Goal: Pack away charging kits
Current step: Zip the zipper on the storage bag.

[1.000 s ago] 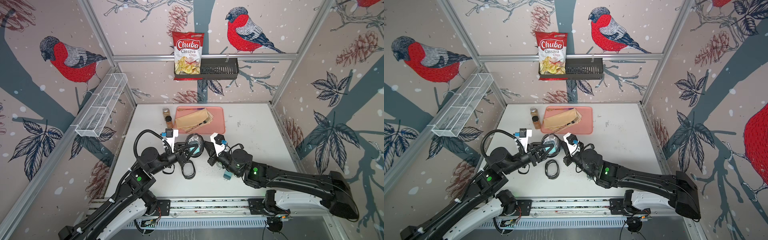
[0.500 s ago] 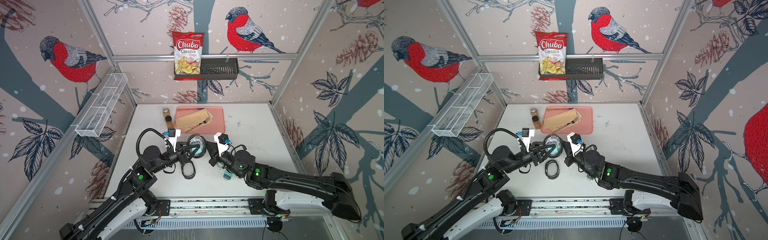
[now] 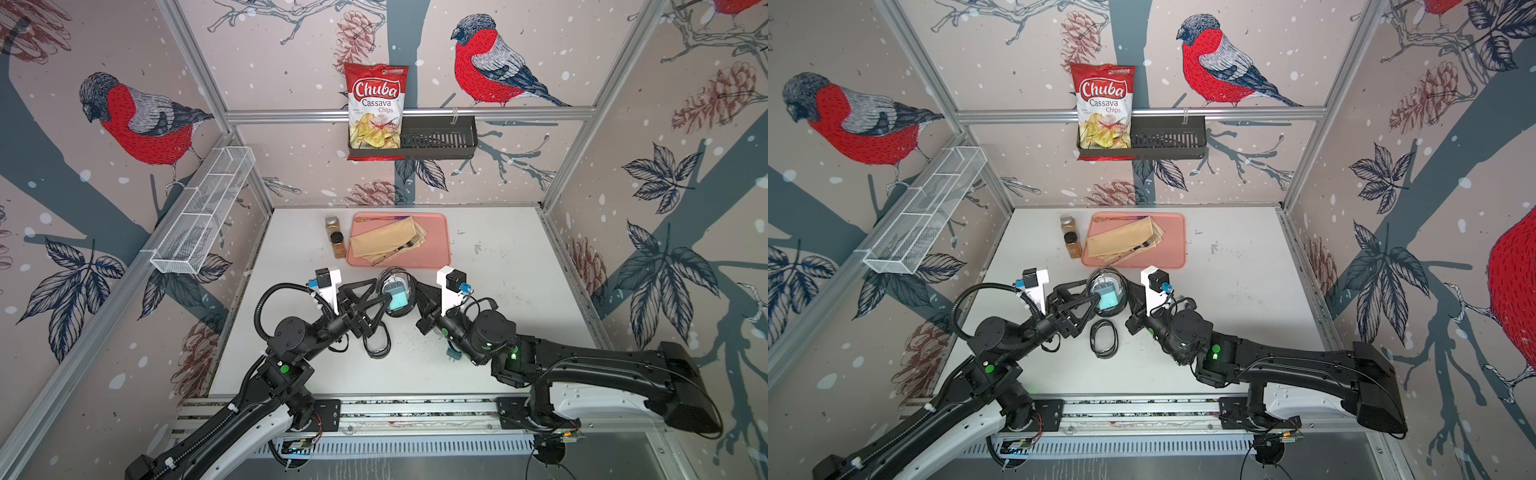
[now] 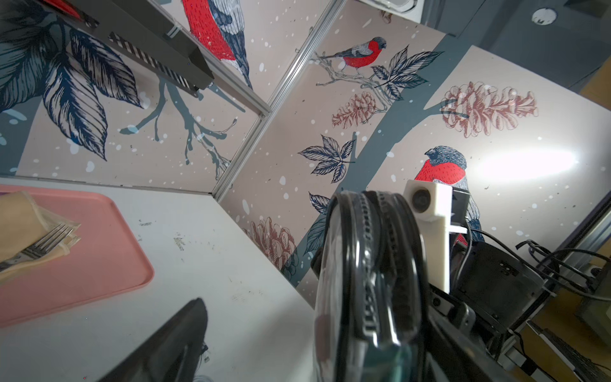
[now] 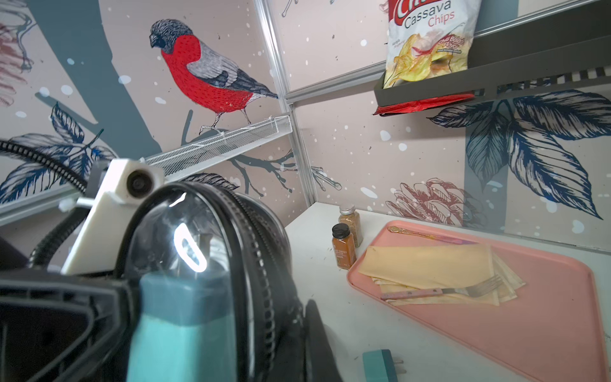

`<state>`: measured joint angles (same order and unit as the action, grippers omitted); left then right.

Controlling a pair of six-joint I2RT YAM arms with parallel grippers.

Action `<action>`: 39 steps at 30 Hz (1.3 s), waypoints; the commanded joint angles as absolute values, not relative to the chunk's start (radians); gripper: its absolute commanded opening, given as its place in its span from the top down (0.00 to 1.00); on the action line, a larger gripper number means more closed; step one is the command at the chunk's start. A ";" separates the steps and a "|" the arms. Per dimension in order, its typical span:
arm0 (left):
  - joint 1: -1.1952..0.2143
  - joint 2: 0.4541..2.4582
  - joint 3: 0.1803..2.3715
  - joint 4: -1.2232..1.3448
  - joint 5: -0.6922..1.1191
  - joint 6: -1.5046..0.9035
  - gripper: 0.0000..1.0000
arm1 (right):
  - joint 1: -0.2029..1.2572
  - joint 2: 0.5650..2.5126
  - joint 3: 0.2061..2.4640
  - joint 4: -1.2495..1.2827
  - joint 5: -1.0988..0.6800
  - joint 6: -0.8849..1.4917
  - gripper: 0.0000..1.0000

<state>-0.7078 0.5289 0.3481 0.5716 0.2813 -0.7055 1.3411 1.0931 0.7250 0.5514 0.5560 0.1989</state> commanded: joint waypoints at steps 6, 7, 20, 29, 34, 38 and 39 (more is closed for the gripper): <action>-0.710 0.514 0.325 0.826 0.281 -0.650 0.04 | 1.327 1.133 0.784 0.586 0.635 0.435 1.00; -0.712 0.518 0.325 0.833 0.282 -0.653 0.04 | 1.328 1.138 0.783 0.603 0.629 0.438 1.00; -0.745 0.637 0.340 0.949 0.213 -0.647 0.04 | 1.332 1.183 0.852 0.625 0.637 0.495 1.00; -0.899 0.765 0.393 0.991 0.105 -0.496 0.04 | 1.336 1.202 0.873 0.603 0.646 0.536 1.00; -0.920 0.811 0.422 0.998 0.033 -0.482 0.08 | 1.342 1.199 0.863 0.617 0.641 0.546 1.00; -0.920 0.849 0.439 1.022 -0.009 -0.475 0.14 | 1.353 1.193 0.846 0.639 0.625 0.557 1.00; -0.920 0.857 0.447 1.022 -0.015 -0.471 0.15 | 1.356 1.191 0.843 0.642 0.625 0.557 1.00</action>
<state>-0.9203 0.8429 0.4274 0.9466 0.0380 -0.4973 1.3483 1.1988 0.8474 0.5903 0.6357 0.5339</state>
